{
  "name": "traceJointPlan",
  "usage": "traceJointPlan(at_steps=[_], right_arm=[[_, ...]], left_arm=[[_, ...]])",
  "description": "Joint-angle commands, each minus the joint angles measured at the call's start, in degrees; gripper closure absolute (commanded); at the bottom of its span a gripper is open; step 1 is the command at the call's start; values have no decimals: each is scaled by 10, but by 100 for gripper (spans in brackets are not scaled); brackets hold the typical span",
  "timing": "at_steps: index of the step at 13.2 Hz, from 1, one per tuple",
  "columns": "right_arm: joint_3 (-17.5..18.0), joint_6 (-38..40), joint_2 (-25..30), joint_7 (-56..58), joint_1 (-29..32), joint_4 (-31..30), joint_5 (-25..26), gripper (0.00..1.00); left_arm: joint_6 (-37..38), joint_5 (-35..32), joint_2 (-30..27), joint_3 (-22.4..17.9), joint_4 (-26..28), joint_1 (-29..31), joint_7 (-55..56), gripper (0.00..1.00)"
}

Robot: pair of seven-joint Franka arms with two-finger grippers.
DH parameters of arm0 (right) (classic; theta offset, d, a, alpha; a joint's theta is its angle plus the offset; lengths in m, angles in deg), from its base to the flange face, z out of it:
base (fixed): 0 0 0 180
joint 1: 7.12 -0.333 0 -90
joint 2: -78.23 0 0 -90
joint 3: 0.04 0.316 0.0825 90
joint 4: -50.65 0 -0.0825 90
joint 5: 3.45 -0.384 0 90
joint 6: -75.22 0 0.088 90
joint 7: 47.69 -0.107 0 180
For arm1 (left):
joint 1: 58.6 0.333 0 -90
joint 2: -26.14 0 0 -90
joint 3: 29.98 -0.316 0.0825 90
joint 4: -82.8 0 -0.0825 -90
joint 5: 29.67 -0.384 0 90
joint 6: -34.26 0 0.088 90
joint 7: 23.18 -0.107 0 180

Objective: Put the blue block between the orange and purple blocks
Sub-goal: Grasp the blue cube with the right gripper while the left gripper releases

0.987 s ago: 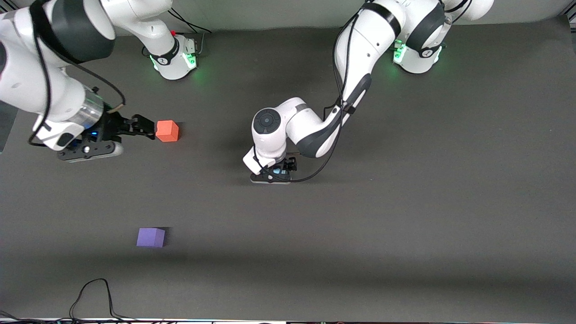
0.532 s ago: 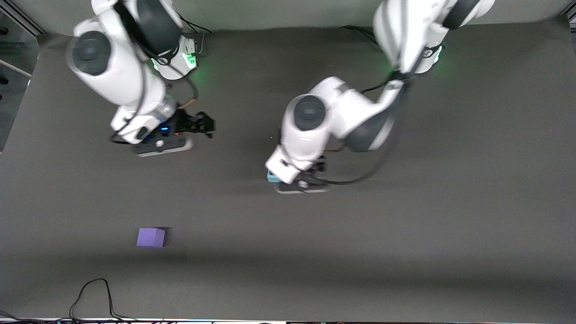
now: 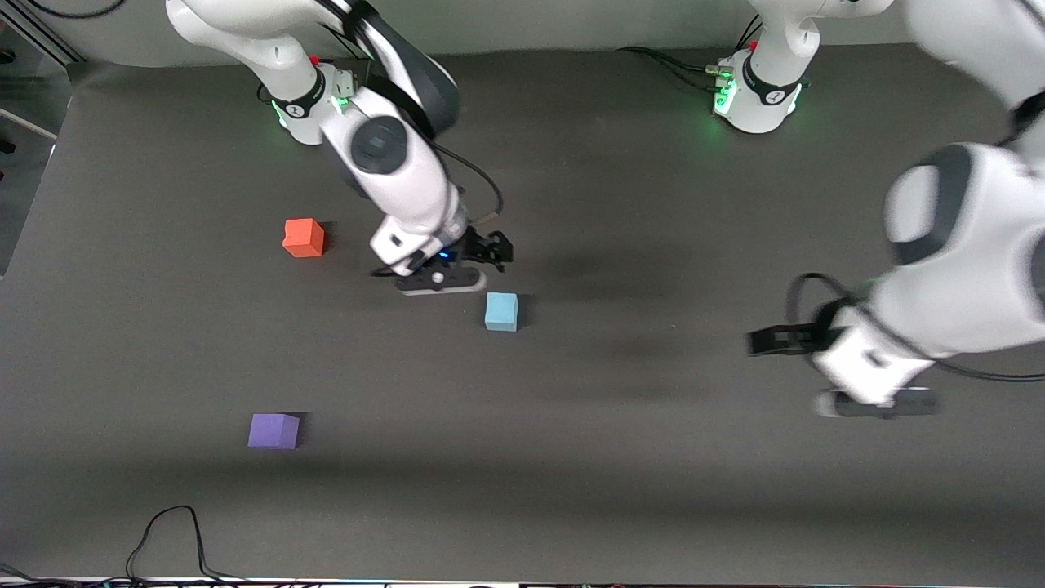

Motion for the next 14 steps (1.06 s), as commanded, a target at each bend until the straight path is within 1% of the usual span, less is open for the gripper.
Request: traceJointPlan(at_steps=[1,2,4,7,8,10,11,12,13,14], right_arm=[[3,-38,-78,-78,-10,17,73,0],[3,-49,-99,-89,-10,19,89,0],[3,-70,-124,-112,-11,19,97,0],[3,-118,-158,-129,-11,19,110,0],[3,-125,-164,-139,-11,20,126,0],[3,-125,-175,-164,-11,19,162,2],[3,-125,-178,-168,-11,18,173,11],[3,-125,-182,-169,-11,18,176,33],[3,-125,-182,-168,-11,18,177,50],[2,-125,-181,-166,-10,18,177,59]], left_arm=[[7,-55,-77,4,65,40,-50,0],[7,-68,-91,4,74,45,-59,0],[8,-77,-107,4,80,62,-82,0],[26,-83,-137,4,89,64,-93,0],[25,-86,-157,4,110,64,-99,0],[-15,-87,-210,4,186,64,-98,0],[-36,-87,-234,4,224,64,-98,0],[-47,-87,-249,4,247,64,-98,0],[-45,-87,-251,4,250,63,-98,0],[-44,-86,-254,4,250,61,-98,0]])
